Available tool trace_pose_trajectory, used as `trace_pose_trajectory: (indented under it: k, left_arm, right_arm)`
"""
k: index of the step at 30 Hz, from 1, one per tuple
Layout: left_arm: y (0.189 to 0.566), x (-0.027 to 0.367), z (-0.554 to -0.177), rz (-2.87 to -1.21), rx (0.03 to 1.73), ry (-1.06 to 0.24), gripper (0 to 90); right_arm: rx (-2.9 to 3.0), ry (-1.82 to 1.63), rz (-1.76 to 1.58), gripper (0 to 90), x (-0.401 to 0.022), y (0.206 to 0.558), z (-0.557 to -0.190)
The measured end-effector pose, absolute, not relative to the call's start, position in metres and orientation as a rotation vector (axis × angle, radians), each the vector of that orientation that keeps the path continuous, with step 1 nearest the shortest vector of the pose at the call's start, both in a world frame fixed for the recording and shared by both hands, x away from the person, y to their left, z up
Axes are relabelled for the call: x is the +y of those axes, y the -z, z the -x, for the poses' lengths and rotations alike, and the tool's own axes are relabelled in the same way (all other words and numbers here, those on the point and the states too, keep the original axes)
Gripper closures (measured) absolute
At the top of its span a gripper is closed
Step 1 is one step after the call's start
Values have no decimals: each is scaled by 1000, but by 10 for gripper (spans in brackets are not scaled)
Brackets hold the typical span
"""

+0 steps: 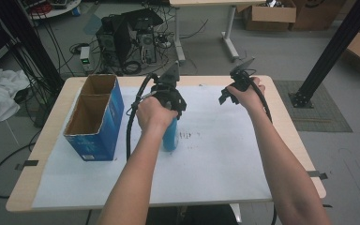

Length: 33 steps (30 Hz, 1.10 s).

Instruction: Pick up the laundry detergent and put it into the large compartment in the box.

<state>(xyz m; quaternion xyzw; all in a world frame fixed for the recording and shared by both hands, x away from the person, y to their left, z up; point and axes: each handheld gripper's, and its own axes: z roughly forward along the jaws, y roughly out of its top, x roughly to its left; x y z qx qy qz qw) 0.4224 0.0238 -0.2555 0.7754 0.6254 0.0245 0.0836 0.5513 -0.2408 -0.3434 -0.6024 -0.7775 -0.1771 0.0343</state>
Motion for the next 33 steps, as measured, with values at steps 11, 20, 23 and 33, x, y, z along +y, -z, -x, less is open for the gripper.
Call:
trace_pose_trajectory:
  k: [11, 20, 23, 33]
  left_arm:
    - [204, 45, -419, -2342, 1821, -82, 371]
    - [157, 71, -413, -2341, 1783, -125, 372]
    - [142, 86, -412, -2334, 1781, -112, 372]
    - [113, 134, -407, -2303, 1799, -180, 373]
  right_arm:
    - [-2401, 548, 1846, 236, -242, 343, -552]
    - [-2394, 551, 1848, 237, -242, 342, -552]
    - [-2391, 558, 1848, 237, -242, 342, -552]
    - [-2392, 575, 1850, 243, -243, 338, -551]
